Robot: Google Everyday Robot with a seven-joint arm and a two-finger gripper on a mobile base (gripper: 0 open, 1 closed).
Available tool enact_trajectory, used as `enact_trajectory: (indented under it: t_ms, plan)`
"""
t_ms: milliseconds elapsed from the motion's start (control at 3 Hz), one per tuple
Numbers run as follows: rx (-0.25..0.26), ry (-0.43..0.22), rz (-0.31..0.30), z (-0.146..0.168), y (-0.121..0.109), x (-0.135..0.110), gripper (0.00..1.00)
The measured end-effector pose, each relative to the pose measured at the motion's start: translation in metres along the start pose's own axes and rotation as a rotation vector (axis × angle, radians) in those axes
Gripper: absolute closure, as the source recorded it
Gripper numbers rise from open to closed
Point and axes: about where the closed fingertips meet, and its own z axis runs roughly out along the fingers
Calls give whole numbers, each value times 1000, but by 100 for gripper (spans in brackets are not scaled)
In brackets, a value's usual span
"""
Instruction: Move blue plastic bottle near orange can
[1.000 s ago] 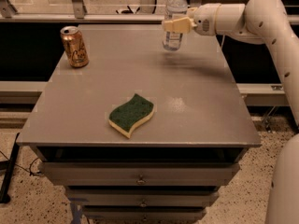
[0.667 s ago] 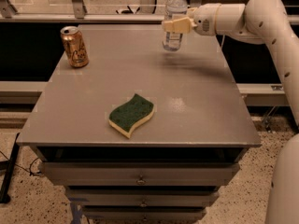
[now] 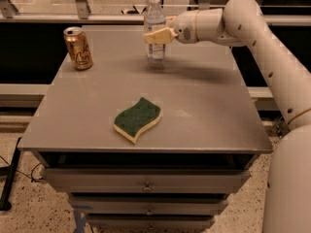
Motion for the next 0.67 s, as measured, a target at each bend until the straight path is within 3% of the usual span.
enact_trajectory:
  t_ms: [667]
  plan:
    - [-146,-17,-37,84,50,-17,100]
